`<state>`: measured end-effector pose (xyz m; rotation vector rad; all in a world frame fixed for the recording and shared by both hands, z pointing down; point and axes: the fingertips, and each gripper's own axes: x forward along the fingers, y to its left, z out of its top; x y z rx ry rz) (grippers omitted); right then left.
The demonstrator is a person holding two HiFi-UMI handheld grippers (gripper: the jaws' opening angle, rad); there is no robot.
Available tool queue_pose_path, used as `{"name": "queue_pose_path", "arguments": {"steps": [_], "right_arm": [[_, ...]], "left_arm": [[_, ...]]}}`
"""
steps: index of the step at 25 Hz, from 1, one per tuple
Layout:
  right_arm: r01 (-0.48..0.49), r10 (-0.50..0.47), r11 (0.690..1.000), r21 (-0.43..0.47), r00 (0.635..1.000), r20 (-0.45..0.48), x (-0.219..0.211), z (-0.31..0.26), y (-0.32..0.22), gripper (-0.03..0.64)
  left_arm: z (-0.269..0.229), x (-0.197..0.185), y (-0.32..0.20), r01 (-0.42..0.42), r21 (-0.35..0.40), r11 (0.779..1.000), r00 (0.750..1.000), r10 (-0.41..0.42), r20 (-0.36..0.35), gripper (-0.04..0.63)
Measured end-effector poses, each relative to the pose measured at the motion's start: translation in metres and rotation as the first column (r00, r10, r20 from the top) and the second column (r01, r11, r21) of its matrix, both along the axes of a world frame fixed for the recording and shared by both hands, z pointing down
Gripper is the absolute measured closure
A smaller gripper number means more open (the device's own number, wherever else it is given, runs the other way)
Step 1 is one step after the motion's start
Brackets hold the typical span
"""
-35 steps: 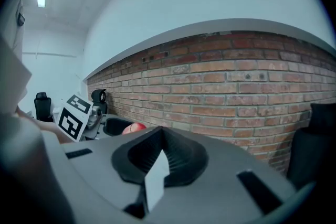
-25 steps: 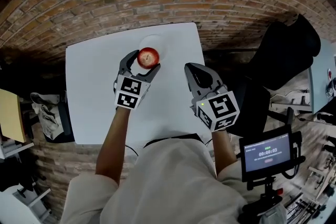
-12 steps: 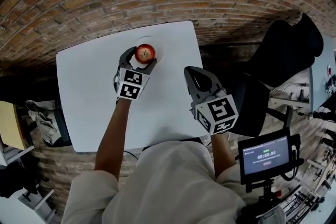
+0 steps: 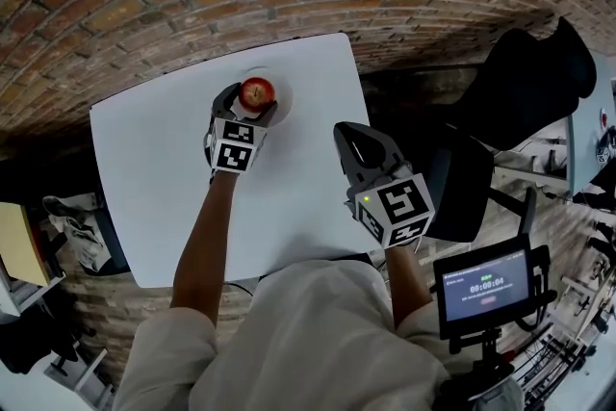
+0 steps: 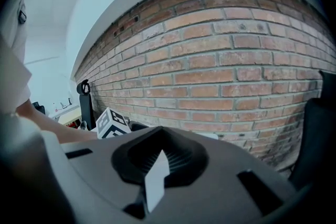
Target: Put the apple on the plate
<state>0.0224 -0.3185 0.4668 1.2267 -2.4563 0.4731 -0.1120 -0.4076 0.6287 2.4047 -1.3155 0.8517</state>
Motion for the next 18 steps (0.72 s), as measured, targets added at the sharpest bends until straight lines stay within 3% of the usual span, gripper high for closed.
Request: {"name": "queue_pose_path", "arguments": {"steps": [9, 18], "right_arm": [[-0.006, 0.006, 1.000, -0.026, 1.000, 0.000, 0.000, 0.012, -0.005, 0.614], [-0.013, 0.013, 0.999, -0.033, 1.000, -0.005, 0.002, 0.016, -0.006, 0.614]], "left_arm": [[0.018, 0.003, -0.006, 0.003, -0.048, 0.999, 1.000, -0.004, -0.015, 0.230], [0.026, 0.006, -0.005, -0.023, -0.045, 0.999, 0.999, 0.022, -0.035, 0.230]]}}
